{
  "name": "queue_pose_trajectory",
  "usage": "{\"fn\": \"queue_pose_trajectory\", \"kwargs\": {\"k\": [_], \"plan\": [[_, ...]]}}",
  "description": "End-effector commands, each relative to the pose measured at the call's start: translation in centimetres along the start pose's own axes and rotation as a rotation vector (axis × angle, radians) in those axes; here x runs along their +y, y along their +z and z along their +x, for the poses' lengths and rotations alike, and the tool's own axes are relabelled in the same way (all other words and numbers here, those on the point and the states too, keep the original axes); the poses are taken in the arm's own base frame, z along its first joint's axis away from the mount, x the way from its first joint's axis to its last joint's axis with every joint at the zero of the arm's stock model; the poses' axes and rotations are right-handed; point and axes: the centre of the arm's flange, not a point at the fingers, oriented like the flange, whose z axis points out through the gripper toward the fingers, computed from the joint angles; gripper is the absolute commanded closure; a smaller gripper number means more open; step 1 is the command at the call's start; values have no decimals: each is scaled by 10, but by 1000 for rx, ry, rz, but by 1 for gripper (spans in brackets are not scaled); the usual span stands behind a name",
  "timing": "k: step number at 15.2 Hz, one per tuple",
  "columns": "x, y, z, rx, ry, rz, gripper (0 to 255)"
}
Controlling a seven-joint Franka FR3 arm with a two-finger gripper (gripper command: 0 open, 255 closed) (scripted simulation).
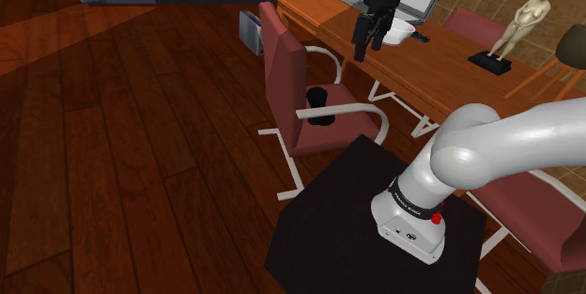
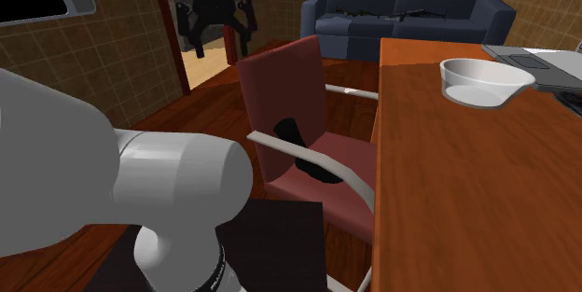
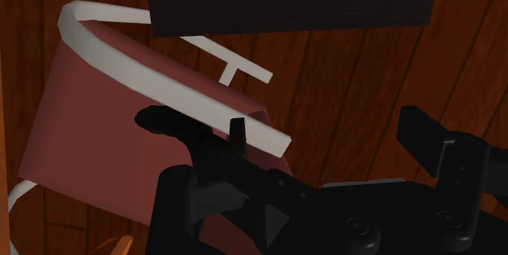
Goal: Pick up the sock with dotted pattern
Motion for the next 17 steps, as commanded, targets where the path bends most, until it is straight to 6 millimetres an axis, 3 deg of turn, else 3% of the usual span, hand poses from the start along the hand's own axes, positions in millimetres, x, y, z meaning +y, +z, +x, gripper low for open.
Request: {"fn": "queue_pose_trajectory", "kwargs": {"k": [1, 17], "plan": [[0, 0, 0, 0, 0, 0, 0], [64, 151, 109, 66, -62, -171, 0]]}}
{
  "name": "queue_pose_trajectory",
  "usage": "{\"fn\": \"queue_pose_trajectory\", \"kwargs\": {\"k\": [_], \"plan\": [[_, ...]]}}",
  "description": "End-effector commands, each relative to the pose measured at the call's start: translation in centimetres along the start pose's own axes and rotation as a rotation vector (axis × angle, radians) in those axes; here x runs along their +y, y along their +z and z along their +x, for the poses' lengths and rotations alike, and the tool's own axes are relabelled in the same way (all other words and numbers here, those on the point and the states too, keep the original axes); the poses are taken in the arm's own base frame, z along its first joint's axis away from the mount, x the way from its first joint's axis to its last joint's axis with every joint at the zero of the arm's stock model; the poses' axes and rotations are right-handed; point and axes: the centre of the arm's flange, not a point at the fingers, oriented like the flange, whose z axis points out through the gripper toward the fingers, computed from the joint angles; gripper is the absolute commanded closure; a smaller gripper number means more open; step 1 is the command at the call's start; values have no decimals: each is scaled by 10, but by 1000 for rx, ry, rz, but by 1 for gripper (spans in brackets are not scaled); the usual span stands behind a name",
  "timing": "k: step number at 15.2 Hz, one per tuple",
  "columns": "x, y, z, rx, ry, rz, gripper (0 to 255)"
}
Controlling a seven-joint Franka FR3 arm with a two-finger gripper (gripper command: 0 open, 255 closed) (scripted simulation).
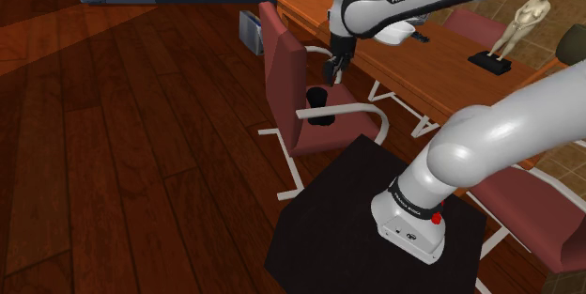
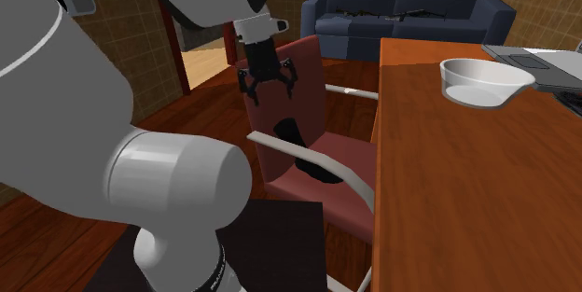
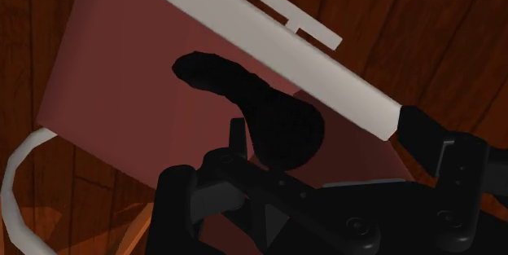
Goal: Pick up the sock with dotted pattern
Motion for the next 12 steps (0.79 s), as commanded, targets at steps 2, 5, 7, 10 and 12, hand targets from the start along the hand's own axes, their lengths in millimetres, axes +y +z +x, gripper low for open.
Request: {"fn": "queue_pose_trajectory", "kwargs": {"k": [2, 5, 7, 10, 12], "plan": [[11, 31, 19, 15, -13, -33, 0], [22, 60, 39, 27, -24, -65, 0], [30, 79, 52, 36, -32, -87, 0], [31, 97, 59, 39, -35, -96, 0], [29, 107, 60, 39, -35, -96, 0]]}}
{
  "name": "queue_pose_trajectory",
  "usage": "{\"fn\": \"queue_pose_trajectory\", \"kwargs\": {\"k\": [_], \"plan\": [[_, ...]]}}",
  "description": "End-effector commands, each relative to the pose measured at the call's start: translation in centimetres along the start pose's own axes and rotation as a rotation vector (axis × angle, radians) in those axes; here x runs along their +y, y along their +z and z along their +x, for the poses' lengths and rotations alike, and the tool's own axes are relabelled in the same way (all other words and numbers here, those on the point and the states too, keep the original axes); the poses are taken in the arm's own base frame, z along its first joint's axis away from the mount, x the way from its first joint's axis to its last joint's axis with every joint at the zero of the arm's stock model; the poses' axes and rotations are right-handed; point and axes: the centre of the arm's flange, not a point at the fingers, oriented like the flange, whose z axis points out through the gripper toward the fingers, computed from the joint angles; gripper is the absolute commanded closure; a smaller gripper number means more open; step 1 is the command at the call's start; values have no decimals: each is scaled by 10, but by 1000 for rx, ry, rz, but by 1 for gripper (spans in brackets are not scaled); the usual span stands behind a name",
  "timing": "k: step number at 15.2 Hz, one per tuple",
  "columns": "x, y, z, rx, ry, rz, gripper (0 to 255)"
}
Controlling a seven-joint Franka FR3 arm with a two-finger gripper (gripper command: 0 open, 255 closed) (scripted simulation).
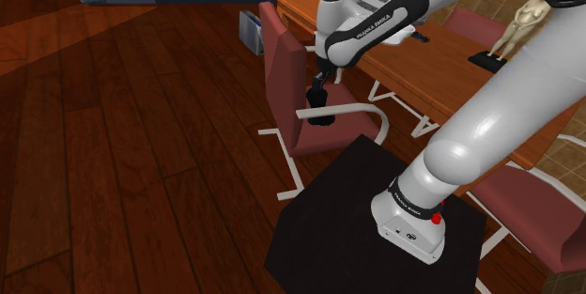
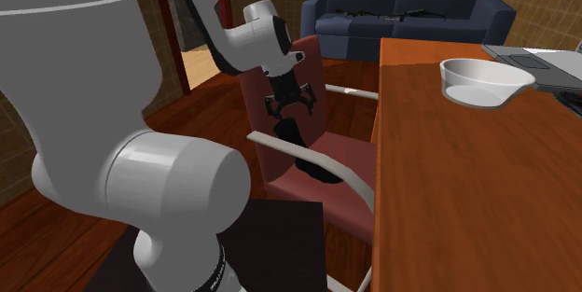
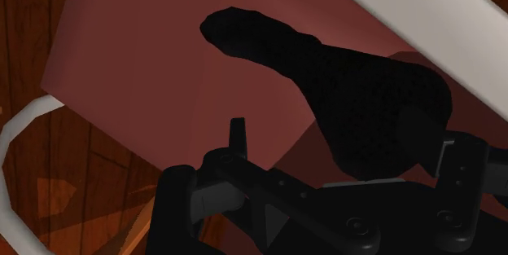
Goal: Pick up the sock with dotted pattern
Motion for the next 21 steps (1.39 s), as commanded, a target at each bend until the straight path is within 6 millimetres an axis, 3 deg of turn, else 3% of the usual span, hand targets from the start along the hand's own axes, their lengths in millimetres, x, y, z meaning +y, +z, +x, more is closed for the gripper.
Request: {"fn": "queue_pose_trajectory", "kwargs": {"k": [1, 5, 6, 15, 21], "plan": [[-4, 11, 2, 1, 0, -1, 0], [-8, 24, 3, 1, 0, 0, 0], [-8, 24, 3, 1, 0, 0, 255], [-8, 24, 3, 1, 0, -1, 255], [2, -6, 1, 1, 0, -1, 255]]}}
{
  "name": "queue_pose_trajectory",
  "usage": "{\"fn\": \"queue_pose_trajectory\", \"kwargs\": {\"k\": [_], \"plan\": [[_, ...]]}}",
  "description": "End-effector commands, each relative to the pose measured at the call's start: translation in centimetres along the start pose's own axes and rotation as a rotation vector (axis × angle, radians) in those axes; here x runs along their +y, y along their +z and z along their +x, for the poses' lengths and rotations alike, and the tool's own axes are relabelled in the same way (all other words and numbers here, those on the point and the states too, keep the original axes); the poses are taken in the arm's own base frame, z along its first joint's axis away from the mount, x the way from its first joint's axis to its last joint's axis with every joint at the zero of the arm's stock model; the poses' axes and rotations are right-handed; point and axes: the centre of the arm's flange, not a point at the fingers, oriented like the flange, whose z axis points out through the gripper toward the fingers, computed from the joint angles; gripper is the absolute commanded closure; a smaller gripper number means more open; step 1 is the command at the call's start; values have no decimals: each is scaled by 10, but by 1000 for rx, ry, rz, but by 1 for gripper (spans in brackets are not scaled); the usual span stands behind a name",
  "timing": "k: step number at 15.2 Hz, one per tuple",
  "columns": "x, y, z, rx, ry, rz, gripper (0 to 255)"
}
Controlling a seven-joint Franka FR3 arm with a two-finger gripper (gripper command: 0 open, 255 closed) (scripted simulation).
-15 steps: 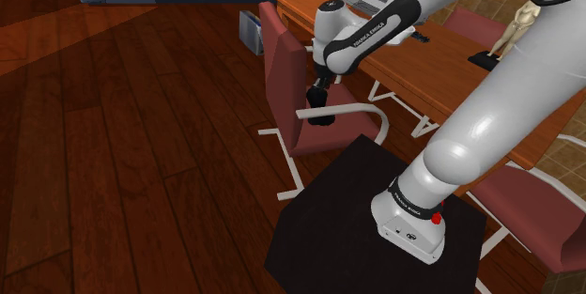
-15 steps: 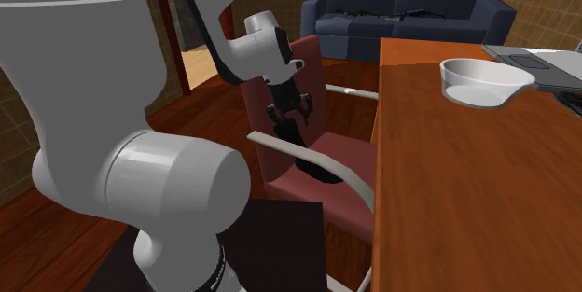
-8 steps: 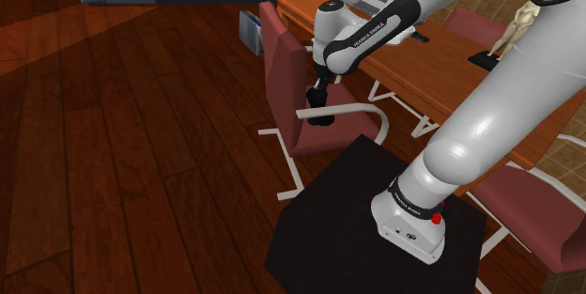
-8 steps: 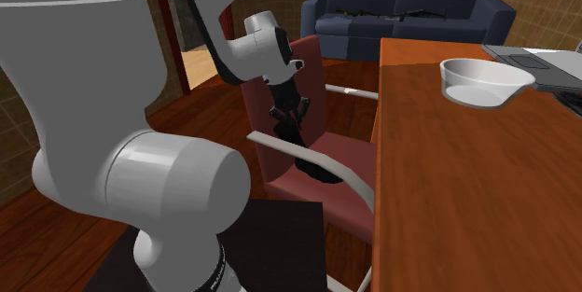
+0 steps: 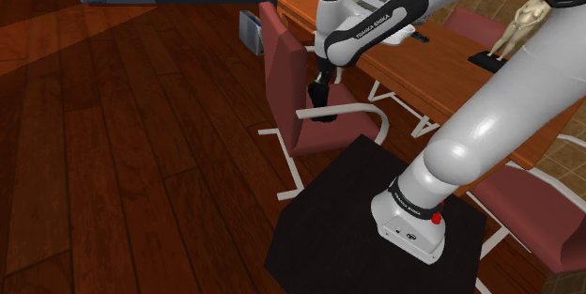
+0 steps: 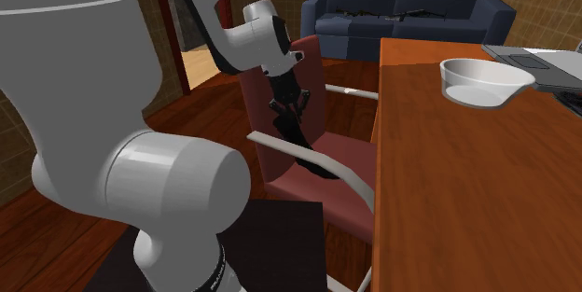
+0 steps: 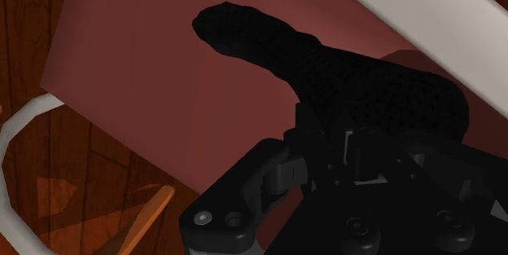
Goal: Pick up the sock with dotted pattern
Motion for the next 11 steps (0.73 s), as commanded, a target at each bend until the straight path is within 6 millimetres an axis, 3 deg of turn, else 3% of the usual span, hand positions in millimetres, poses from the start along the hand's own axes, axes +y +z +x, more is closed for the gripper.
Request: {"fn": "queue_pose_trajectory", "kwargs": {"k": [1, 9, 11], "plan": [[4, -10, -1, 0, 0, 0, 255], [17, -50, -4, 0, 0, 0, 255], [17, -51, -4, 0, 0, 0, 255]]}}
